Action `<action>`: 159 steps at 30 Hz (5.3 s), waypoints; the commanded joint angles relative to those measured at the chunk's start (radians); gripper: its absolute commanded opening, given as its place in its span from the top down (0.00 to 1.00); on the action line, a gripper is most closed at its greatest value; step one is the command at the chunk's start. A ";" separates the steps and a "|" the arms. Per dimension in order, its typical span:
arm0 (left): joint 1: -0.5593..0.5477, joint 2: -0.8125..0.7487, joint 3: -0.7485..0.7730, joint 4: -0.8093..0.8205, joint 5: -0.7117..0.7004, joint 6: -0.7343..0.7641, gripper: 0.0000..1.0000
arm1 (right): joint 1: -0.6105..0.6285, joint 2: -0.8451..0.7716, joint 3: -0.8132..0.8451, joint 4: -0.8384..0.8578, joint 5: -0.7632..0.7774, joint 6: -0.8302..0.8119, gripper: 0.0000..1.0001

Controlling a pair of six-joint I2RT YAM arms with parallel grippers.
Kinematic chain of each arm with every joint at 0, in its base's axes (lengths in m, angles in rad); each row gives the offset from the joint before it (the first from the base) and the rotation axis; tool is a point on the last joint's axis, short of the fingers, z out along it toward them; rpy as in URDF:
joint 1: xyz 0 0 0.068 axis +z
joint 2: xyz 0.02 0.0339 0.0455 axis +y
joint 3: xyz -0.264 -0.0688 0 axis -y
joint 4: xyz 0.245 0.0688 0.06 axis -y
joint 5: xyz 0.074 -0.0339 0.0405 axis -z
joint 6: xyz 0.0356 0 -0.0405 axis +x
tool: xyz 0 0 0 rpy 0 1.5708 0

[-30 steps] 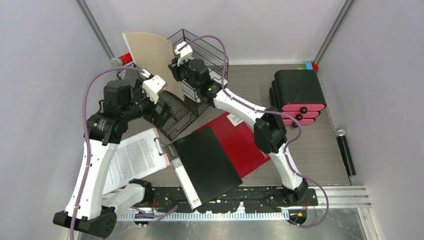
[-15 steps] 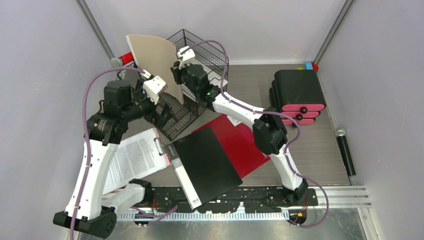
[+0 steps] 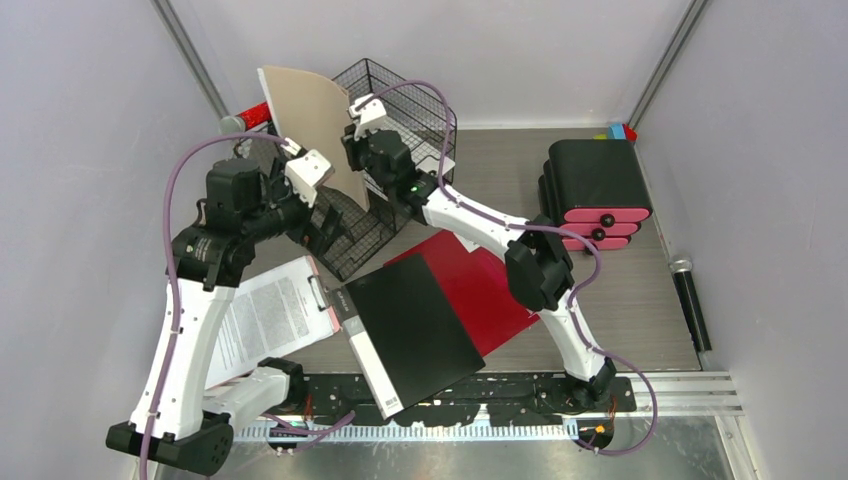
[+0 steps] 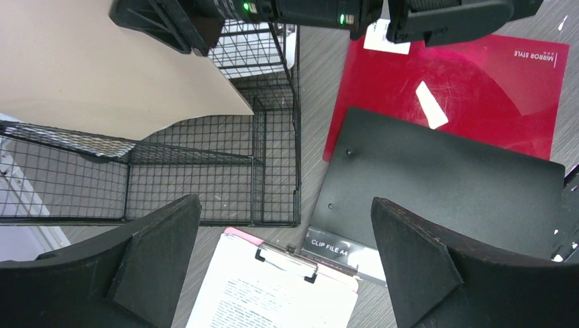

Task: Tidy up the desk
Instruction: Place the folder in the storage box.

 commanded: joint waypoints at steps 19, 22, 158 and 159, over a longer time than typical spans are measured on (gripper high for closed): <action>0.006 0.004 0.201 -0.022 0.002 -0.090 0.00 | 0.095 -0.021 0.129 -0.180 0.123 -0.155 1.00; 0.005 -0.001 0.201 -0.019 0.001 -0.091 0.00 | 0.098 -0.018 0.141 -0.189 0.107 -0.127 1.00; 0.006 -0.065 0.149 -0.075 -0.090 -0.095 0.00 | 0.060 -0.094 0.158 -0.592 -0.344 -0.150 0.74; 0.006 -0.069 0.148 -0.079 -0.092 -0.096 0.00 | 0.059 -0.095 0.168 -0.611 -0.373 -0.157 0.72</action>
